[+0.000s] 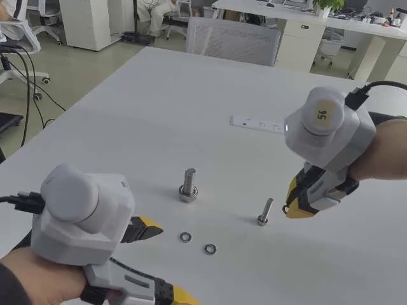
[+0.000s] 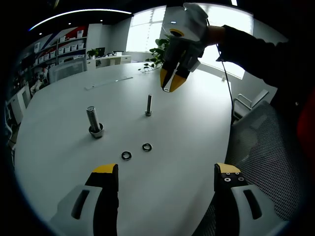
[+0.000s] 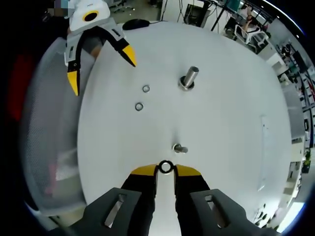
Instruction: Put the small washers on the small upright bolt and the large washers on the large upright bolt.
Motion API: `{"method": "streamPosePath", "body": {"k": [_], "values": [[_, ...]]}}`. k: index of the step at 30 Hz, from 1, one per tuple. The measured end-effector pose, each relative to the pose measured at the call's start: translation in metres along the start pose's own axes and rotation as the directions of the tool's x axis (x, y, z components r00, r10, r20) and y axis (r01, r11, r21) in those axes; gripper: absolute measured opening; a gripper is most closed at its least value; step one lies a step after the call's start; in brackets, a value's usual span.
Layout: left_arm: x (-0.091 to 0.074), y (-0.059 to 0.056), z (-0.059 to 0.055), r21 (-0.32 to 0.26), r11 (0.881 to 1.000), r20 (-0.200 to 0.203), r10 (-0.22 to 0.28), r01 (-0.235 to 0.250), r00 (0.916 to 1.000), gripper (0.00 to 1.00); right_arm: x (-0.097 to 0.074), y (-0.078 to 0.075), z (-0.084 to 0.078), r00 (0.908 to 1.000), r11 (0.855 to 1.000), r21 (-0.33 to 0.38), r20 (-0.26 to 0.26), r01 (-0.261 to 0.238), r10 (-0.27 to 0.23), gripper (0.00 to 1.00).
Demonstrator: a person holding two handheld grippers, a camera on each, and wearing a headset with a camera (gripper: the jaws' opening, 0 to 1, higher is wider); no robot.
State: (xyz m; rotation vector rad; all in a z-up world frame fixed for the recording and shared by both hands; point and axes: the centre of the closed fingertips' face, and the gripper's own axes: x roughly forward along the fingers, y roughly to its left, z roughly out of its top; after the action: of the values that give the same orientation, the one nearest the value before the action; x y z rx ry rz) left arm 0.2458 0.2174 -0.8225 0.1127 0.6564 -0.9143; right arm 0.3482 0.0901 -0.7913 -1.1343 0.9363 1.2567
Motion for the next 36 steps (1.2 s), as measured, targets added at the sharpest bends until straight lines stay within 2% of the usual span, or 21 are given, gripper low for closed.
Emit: {"method": "streamPosePath", "body": {"k": [4,15,36], "values": [[0.0,0.001,0.0,-0.002,1.0,0.0,0.002,-0.002,1.0,0.79,0.0,-0.01,0.003,1.0,1.0,-0.014,0.002,0.008,-0.008,0.14],[0.0,0.001,-0.001,-0.005,1.0,-0.005,0.005,-0.005,1.0,0.79,0.006,-0.021,0.012,1.0,0.999,-0.039,0.006,0.007,-0.007,0.14],[0.0,0.004,-0.003,-0.018,1.0,-0.016,0.007,-0.007,0.9998,0.79,0.025,-0.028,0.011,0.9997,0.999,-0.039,-0.011,-0.023,0.022,0.14]]}}
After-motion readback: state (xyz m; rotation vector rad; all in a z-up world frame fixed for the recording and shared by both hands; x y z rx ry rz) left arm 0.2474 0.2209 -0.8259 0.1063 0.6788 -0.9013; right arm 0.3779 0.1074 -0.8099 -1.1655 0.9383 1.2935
